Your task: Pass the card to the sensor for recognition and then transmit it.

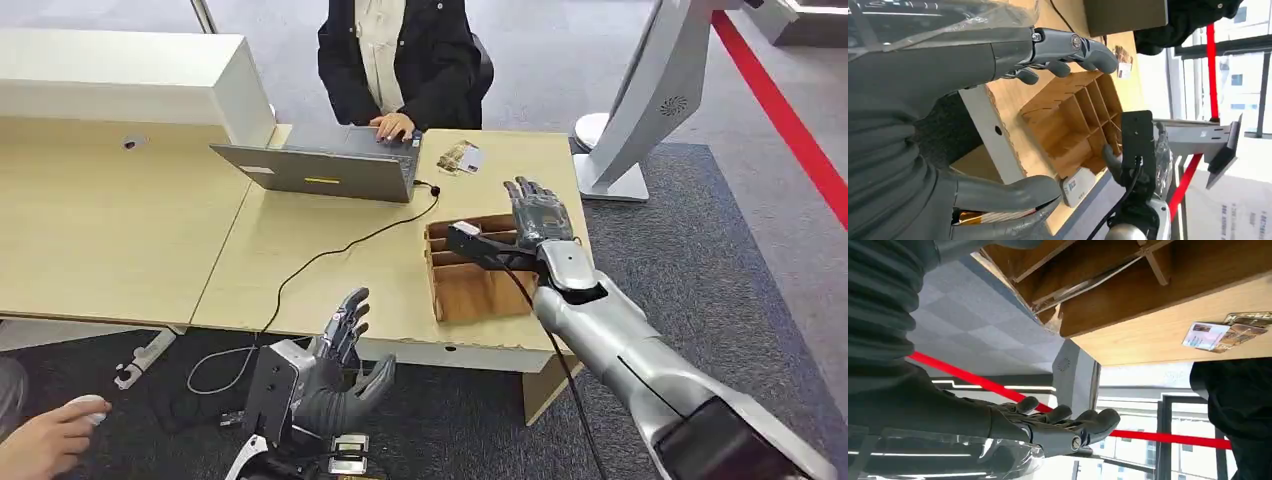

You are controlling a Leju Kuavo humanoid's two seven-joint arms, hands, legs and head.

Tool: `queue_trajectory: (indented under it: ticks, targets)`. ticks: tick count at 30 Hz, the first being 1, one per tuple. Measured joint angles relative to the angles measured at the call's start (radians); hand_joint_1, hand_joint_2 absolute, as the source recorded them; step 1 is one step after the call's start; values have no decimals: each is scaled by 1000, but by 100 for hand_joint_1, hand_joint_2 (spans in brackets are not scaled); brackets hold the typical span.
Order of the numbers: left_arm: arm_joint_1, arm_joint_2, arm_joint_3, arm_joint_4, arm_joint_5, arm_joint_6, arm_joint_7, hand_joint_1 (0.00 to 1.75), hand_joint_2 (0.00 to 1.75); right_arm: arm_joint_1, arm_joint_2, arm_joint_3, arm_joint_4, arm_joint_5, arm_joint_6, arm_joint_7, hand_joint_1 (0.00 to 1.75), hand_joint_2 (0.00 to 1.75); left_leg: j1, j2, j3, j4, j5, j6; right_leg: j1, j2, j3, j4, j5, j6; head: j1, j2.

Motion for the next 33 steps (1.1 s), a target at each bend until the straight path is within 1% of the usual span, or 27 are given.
queue_trajectory:
  ticks: [8, 15, 21, 33]
  targets:
    - [-1, 1, 0, 0, 0, 2, 4, 0, 175, -8, 18, 7, 25, 22, 11, 0, 0, 175, 0, 0, 0, 0, 0, 0, 0, 0, 0, 0, 0, 0, 0, 0]
    - [-3, 2, 0, 0, 3, 14, 5, 0, 175, -36, 53, 16, 58, 45, 29, -9, 0, 175, 0, 0, 0, 0, 0, 0, 0, 0, 0, 0, 0, 0, 0, 0]
    - [-3, 3, 0, 0, 6, 16, 5, 0, 175, -42, 77, 23, 79, 49, 29, -15, 0, 175, 0, 0, 0, 0, 0, 0, 0, 0, 0, 0, 0, 0, 0, 0]
    - [-2, 8, 0, 0, 10, 17, 6, 0, 175, -43, 91, 34, 120, 50, 46, -12, 0, 175, 0, 0, 0, 0, 0, 0, 0, 0, 0, 0, 0, 0, 0, 0]
